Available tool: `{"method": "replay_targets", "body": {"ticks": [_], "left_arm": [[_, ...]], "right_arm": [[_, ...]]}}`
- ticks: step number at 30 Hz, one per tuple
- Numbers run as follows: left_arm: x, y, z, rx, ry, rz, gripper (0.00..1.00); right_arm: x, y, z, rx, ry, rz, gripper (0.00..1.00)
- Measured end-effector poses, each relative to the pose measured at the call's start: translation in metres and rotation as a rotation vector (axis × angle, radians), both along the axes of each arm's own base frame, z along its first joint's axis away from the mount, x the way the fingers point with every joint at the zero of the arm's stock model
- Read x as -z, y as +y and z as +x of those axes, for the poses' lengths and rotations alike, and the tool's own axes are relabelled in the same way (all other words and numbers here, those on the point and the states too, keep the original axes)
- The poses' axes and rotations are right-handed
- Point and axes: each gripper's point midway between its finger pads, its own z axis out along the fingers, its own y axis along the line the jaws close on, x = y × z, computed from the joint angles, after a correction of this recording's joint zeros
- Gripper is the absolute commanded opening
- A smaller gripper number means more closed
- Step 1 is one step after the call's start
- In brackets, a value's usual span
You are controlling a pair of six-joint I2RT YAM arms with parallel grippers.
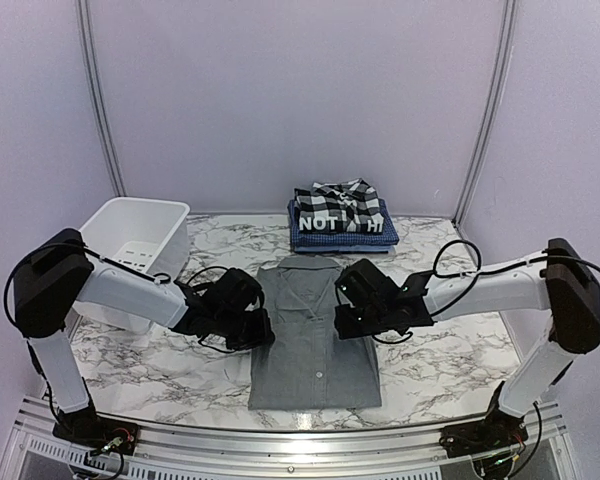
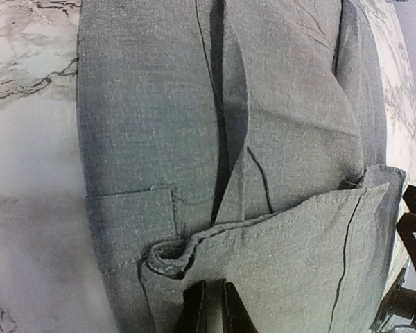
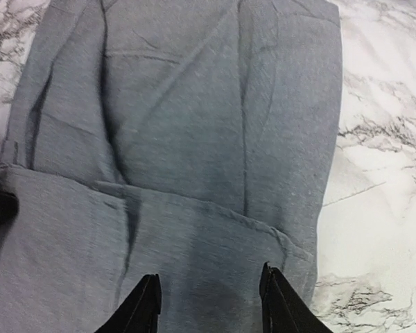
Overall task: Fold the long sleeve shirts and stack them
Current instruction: Adjust the 2/3-rectangle-folded shirt at the center of the board, then pick up the 2/3-rectangle-folded shirt from the center of the board.
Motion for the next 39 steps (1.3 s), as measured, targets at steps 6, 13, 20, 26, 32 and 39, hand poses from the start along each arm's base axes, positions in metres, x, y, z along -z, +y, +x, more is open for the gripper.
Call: {"method": "replay_targets", "body": {"ticks": [6,13,20,26,32,39], "left_arm": [[0.003,0.004,0.004,-0.015,-0.002,0.006,0.11],[0.002,0.012,0.004,-0.014,-0.018,0.004,0.14],[-0.024,0.029,-0.01,0.007,-0.05,-0.007,0.23],[-0.043,0.041,-0.034,0.033,-0.08,-0.046,0.27],[-0.028,0.049,-0.081,0.083,-0.045,-0.026,0.27],[-0.008,0.068,-0.116,0.082,0.001,-0.006,0.28]], "right_arm": [[0.035,-0.024,-0.009,0.017,0.081,-0.017,0.46],[0.042,-0.026,-0.016,0.016,0.105,0.022,0.56],[-0.002,-0.033,-0.03,0.016,0.059,0.114,0.66],[-0.024,-0.025,-0.066,-0.031,0.047,0.202,0.66],[0.004,-0.032,-0.113,-0.054,0.131,0.192,0.64],[0.032,-0.051,-0.143,-0.019,0.205,0.193,0.57]]}}
